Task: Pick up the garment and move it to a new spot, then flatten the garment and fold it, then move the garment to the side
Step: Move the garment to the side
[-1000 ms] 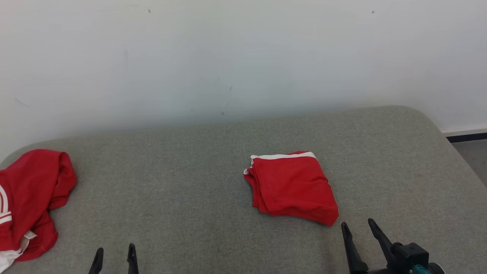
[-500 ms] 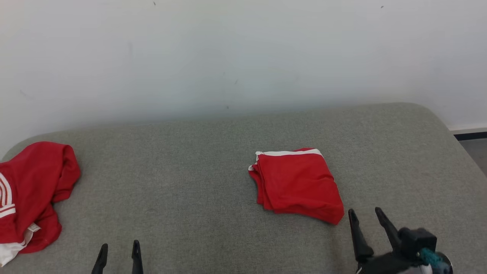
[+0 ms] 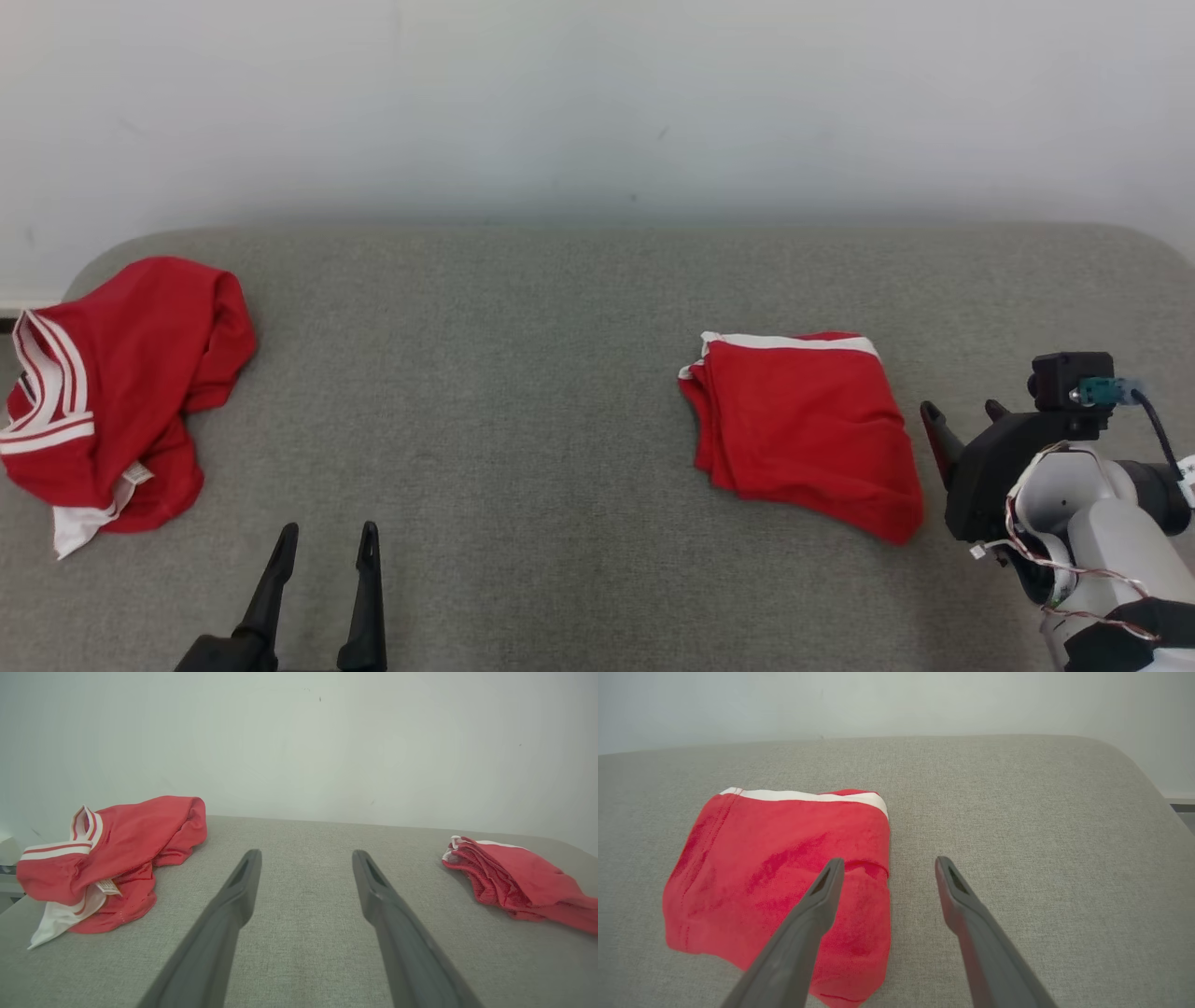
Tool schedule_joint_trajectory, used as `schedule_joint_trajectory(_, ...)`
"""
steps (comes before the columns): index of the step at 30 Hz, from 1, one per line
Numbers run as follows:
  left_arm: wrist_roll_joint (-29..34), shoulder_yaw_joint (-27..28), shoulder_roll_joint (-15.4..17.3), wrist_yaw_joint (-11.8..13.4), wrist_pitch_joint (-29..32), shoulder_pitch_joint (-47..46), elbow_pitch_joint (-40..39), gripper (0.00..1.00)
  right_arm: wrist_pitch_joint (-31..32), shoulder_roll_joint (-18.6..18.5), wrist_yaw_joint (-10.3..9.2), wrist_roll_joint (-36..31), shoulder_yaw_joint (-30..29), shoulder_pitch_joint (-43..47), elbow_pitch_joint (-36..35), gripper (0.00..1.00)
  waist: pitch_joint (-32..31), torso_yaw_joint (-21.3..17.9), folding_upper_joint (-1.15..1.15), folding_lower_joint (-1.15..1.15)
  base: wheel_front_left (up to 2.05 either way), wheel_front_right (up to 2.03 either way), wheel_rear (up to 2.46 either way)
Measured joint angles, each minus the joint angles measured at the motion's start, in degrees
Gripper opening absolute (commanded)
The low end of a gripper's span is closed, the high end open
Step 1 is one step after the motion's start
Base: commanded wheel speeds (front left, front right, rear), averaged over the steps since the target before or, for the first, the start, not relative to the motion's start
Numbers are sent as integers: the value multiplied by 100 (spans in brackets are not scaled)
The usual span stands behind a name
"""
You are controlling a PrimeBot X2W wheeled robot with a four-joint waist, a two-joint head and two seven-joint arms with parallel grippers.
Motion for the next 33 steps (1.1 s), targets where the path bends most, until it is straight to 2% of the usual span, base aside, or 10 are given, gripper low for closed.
schedule_joint_trajectory(8,8,-60,4,-55,1,-347,-60,100,420,-130,0,-4,-260,-566,865,100,537,438,0,0,0,0,0)
schedule_joint_trajectory(16,-4,-136,4,-97,1,-510,2,100,712,-200,-1,-20,-104,-844,1459,100,992,758,0,0,0,0,0)
schedule_joint_trajectory(17,-5,-145,4,-97,1,-522,4,100,759,-223,-2,-12,-31,-877,1478,47,1033,779,0,-1,0,0,0)
schedule_joint_trajectory(18,-5,-155,3,-98,1,-537,3,100,776,-266,-11,-13,77,-890,1473,13,1069,792,-1,-1,0,0,0)
schedule_joint_trajectory(19,-5,-156,2,-99,0,-561,0,100,791,-323,-10,-23,229,-904,1451,0,1102,797,-1,-1,0,0,0)
schedule_joint_trajectory(26,2,-41,1,-155,1,-587,-129,100,888,-658,9,-20,1254,-1074,1168,0,1198,536,0,-1,0,0,0)
schedule_joint_trajectory(30,51,37,3,-204,0,-643,-222,100,909,-1149,7,-21,1889,-1231,977,0,1259,232,0,0,0,0,0)
schedule_joint_trajectory(33,0,102,-1,-203,-1,-769,-349,100,768,-1522,2,-14,2131,-1386,870,0,1331,-25,1,0,0,0,0)
